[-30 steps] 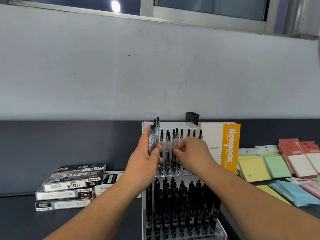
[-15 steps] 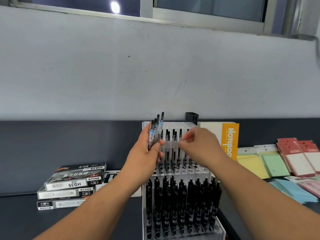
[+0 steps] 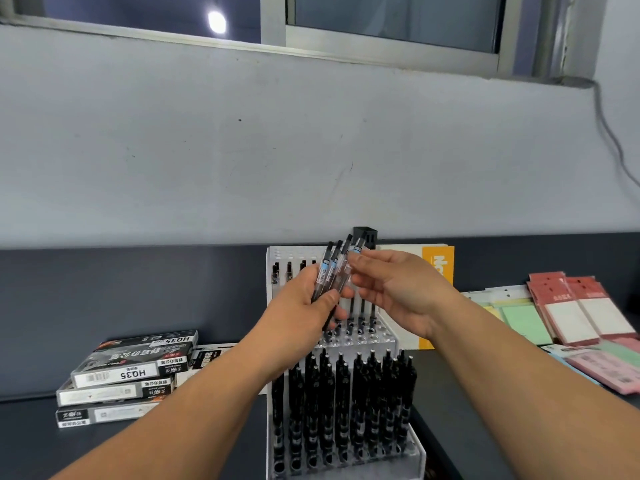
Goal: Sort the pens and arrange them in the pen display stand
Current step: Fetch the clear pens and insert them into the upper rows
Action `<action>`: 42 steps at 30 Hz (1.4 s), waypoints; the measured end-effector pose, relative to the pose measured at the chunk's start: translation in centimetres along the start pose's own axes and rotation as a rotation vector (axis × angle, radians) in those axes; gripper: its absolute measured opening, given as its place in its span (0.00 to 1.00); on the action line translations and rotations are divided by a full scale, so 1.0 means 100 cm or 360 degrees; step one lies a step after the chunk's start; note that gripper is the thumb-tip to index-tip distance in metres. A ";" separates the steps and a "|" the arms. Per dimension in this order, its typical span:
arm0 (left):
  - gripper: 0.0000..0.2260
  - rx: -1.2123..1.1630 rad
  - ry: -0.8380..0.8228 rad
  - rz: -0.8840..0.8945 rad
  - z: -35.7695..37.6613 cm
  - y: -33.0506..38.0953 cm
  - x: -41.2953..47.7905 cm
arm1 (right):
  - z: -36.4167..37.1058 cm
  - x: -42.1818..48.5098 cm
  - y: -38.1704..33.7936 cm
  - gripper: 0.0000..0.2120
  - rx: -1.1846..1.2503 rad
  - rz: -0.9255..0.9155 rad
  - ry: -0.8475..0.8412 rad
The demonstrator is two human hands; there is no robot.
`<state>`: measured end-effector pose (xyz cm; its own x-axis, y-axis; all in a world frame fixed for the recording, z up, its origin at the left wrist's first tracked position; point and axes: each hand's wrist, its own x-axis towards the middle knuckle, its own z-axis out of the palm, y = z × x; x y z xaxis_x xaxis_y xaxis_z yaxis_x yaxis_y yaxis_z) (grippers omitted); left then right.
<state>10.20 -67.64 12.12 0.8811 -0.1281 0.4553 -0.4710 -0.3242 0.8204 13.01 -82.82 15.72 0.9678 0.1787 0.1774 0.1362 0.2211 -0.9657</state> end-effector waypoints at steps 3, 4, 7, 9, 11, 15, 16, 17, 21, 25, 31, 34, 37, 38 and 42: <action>0.07 0.0047 0.0144 -0.0004 0.001 0.001 0.000 | -0.003 0.001 -0.003 0.09 -0.0074 -0.0147 0.0169; 0.08 0.0099 0.0201 0.0004 0.001 0.001 -0.001 | -0.004 0.001 -0.003 0.08 -0.0193 -0.0238 0.0253; 0.10 0.0202 0.0276 0.0008 -0.001 0.001 -0.002 | -0.005 0.004 0.003 0.07 -0.0681 -0.0499 0.0465; 0.09 0.0243 0.0278 -0.0011 0.000 0.001 -0.001 | -0.004 0.009 0.012 0.07 -0.0961 -0.0567 0.0518; 0.09 0.0260 0.0283 -0.0030 0.001 -0.001 -0.002 | -0.003 0.013 0.021 0.08 -0.1119 -0.0602 0.0560; 0.10 0.0248 0.0286 -0.0067 0.001 -0.005 -0.002 | -0.002 0.018 0.029 0.08 -0.1368 -0.0562 0.0537; 0.11 0.0222 0.0284 -0.0092 0.000 -0.006 -0.002 | -0.001 0.019 0.030 0.08 -0.1441 -0.0530 0.0514; 0.12 0.0190 0.0282 -0.0117 0.000 -0.007 -0.002 | 0.000 0.022 0.033 0.09 -0.1513 -0.0509 0.0502; 0.11 0.0074 0.0288 -0.0144 -0.001 -0.007 -0.001 | 0.005 0.030 0.034 0.11 -0.1758 -0.0436 0.0484; 0.09 0.0034 0.0300 -0.0111 -0.002 -0.007 -0.001 | 0.010 0.033 0.034 0.13 -0.2021 -0.0423 0.0454; 0.09 -0.0039 0.0262 -0.0093 -0.002 -0.008 -0.001 | 0.003 0.024 0.027 0.13 -0.1893 -0.0337 0.0417; 0.08 -0.0047 0.0228 -0.0045 -0.002 -0.004 0.001 | -0.001 0.011 0.018 0.09 -0.1604 -0.0467 0.0468; 0.08 -0.0052 0.0132 -0.0001 0.000 0.003 0.003 | 0.001 0.000 0.005 0.08 -0.0783 -0.0316 0.0279; 0.08 -0.0064 0.0080 0.0003 0.002 0.004 0.004 | 0.001 -0.002 0.002 0.09 -0.0626 -0.0223 0.0187; 0.10 -0.0117 -0.0050 -0.0043 0.009 0.007 0.006 | -0.008 -0.002 0.003 0.06 -0.0509 -0.0154 0.0054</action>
<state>10.45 -68.83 12.63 0.8940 -0.1496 0.4224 -0.4477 -0.2585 0.8560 13.06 -83.52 15.28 0.9528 0.1384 0.2702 0.2824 -0.0773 -0.9562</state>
